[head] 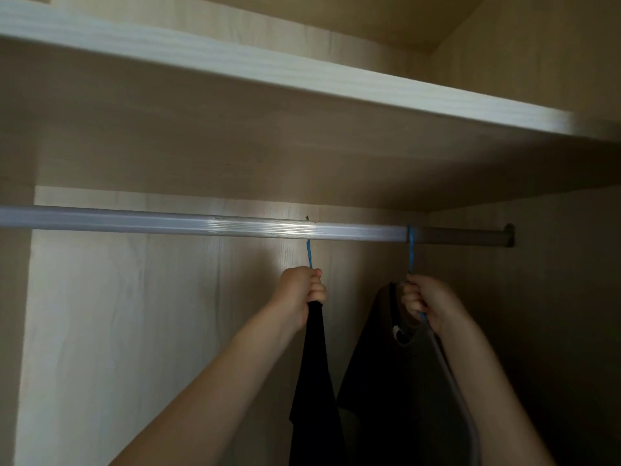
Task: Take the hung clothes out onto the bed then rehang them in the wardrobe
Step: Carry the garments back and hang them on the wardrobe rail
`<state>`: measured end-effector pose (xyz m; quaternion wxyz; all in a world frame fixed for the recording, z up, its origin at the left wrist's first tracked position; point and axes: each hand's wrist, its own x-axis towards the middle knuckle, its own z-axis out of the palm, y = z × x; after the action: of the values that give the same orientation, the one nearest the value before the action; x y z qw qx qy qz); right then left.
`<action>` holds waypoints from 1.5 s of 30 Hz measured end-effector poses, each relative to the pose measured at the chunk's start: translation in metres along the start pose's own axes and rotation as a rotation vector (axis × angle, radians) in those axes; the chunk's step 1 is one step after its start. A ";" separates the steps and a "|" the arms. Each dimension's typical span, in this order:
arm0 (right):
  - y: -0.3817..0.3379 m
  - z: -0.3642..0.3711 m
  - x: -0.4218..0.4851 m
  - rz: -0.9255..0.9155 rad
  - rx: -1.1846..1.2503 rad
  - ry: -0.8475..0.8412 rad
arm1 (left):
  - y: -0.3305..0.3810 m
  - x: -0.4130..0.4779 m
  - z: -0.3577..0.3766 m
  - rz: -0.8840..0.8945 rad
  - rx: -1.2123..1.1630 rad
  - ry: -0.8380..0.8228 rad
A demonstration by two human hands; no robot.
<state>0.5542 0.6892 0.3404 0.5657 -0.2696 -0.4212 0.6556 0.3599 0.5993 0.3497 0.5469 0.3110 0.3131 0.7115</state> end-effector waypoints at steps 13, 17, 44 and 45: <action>0.001 -0.003 0.005 -0.013 0.013 0.009 | 0.004 -0.011 0.013 0.156 0.215 -0.112; 0.000 -0.003 0.004 0.009 0.059 -0.010 | -0.018 -0.016 -0.003 0.163 0.304 -0.119; -0.006 -0.005 -0.007 -0.167 -0.331 0.359 | -0.038 0.007 0.021 0.041 0.420 -0.257; -0.007 0.003 -0.016 -0.176 -0.382 0.399 | -0.037 0.006 0.019 0.087 0.493 -0.249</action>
<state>0.5592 0.6728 0.3458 0.6313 -0.4573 -0.4392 0.4466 0.3951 0.6147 0.3322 0.4579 0.5328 0.3933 0.5931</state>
